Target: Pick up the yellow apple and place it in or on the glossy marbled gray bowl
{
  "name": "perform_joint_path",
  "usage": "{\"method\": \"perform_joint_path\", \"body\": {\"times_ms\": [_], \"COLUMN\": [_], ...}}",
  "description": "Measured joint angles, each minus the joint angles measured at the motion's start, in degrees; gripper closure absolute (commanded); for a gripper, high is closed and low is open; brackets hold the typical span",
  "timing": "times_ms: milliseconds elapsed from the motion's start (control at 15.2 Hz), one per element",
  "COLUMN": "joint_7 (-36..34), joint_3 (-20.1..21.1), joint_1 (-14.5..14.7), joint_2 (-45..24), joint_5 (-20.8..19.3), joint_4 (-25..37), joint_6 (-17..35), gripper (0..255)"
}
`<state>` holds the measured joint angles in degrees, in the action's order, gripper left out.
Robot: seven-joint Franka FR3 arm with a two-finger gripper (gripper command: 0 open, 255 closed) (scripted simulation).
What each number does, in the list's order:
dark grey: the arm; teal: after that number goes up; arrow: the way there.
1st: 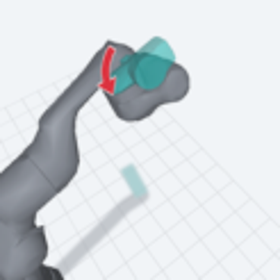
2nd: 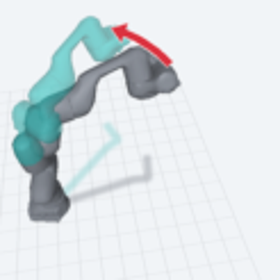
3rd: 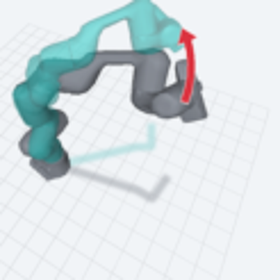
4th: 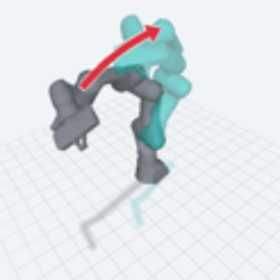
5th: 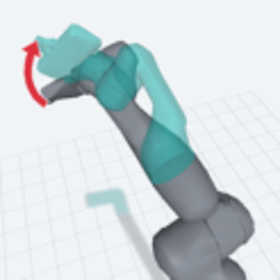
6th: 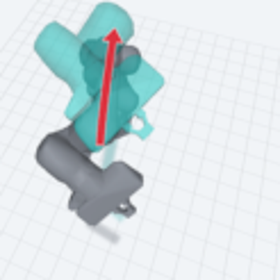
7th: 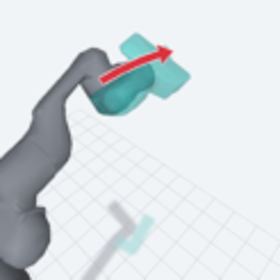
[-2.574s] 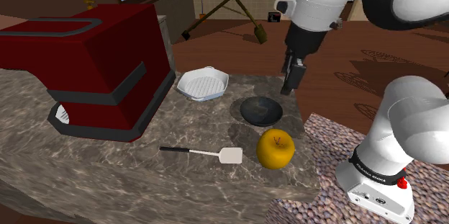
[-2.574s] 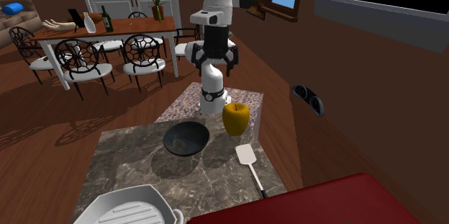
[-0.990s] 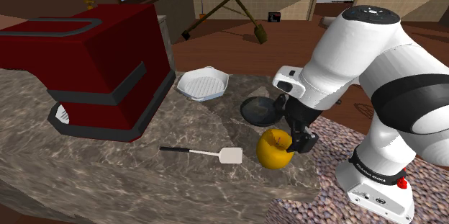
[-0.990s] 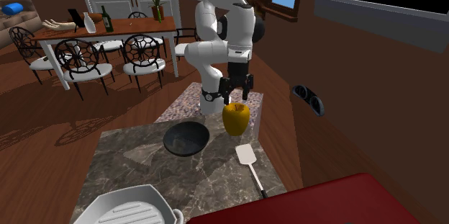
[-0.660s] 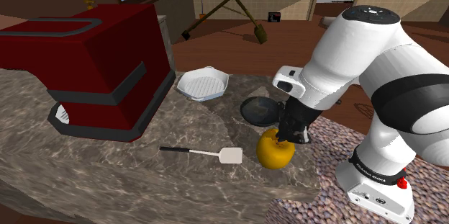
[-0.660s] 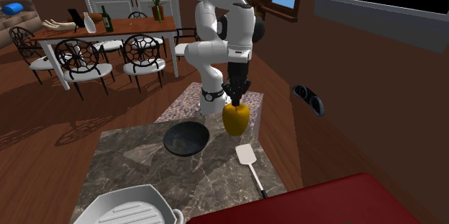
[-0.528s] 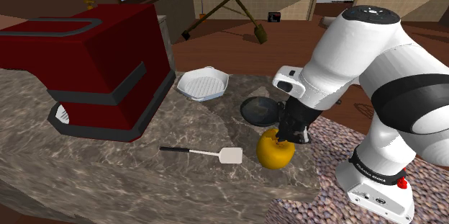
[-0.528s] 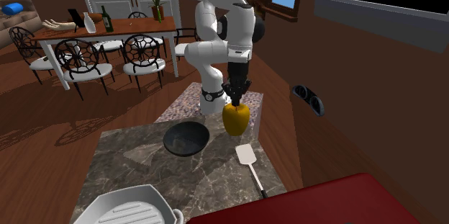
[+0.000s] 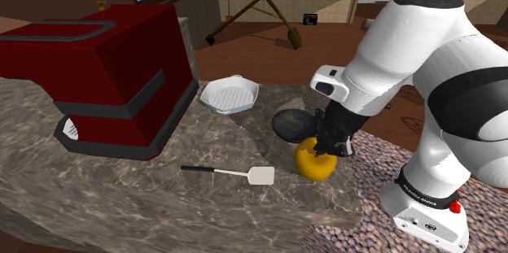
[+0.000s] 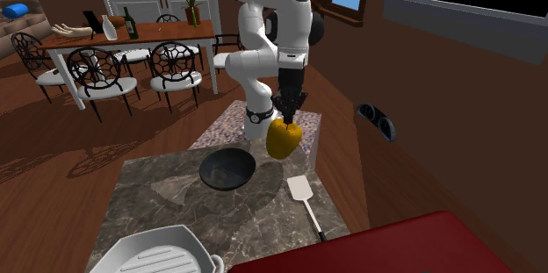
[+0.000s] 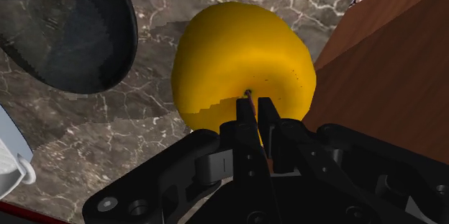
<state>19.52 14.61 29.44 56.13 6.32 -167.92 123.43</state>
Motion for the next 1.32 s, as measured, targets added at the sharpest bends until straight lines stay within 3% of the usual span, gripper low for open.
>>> {"method": "perform_joint_path", "body": {"times_ms": [1320], "joint_7": [2.15], "joint_3": [-3.44], "joint_1": [-1.93], "joint_2": [1.39], "joint_5": [-2.70], "joint_4": [13.88], "joint_6": [-15.11], "gripper": [255]}}
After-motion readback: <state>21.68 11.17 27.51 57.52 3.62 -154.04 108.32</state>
